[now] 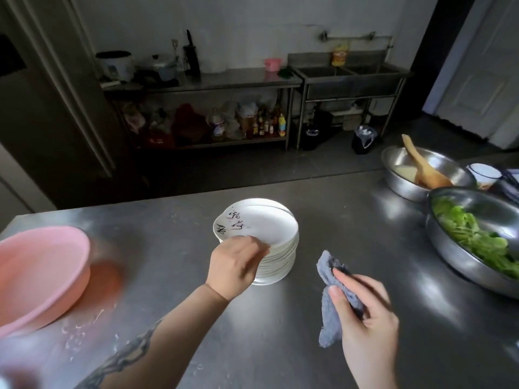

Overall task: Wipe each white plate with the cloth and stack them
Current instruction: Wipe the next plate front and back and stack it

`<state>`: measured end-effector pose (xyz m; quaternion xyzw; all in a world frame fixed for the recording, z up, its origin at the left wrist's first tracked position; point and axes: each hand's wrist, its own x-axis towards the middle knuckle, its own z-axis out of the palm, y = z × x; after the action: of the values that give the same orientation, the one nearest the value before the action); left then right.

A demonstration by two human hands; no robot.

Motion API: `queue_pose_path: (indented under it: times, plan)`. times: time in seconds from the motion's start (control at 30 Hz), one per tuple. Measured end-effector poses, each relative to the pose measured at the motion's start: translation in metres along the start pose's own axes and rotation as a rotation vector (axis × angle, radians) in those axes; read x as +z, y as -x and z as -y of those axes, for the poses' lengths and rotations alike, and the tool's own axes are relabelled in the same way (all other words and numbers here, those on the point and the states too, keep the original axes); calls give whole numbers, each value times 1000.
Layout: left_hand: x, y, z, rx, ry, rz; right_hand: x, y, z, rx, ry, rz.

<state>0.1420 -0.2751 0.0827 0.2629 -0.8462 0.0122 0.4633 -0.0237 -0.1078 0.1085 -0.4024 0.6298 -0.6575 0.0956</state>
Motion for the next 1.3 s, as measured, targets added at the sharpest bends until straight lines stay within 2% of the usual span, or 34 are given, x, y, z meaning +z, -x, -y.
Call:
queue_pose_path:
  times: [0.23, 0.33, 0.6, 0.67, 0.8, 1.07, 1.2, 1.3]
  plan:
    - [18, 7, -2, -244, 118, 186, 3, 4, -12, 21, 5, 12]
    - [22, 6, -3, -349, 125, 211, 3, 5, -13, 4, 7, 27]
    - [13, 0, -10, -422, 99, 321, -5, 8, -12, 0, -16, 57]
    - [-1, 9, -19, -425, 46, 273, -4, 12, -11, 22, -35, 119]
    - [-55, 41, -47, -561, -7, 103, 3, 19, -8, 74, -82, 243]
    - [-182, 155, -93, -998, -290, -55, 65, 74, 11, -117, -14, 663]
    - [-230, 228, -115, -1208, -378, -173, 94, 133, 23, -68, 0, 932]
    - [-262, 268, -118, -1375, -440, -273, 107, 172, 33, -75, 14, 1064]
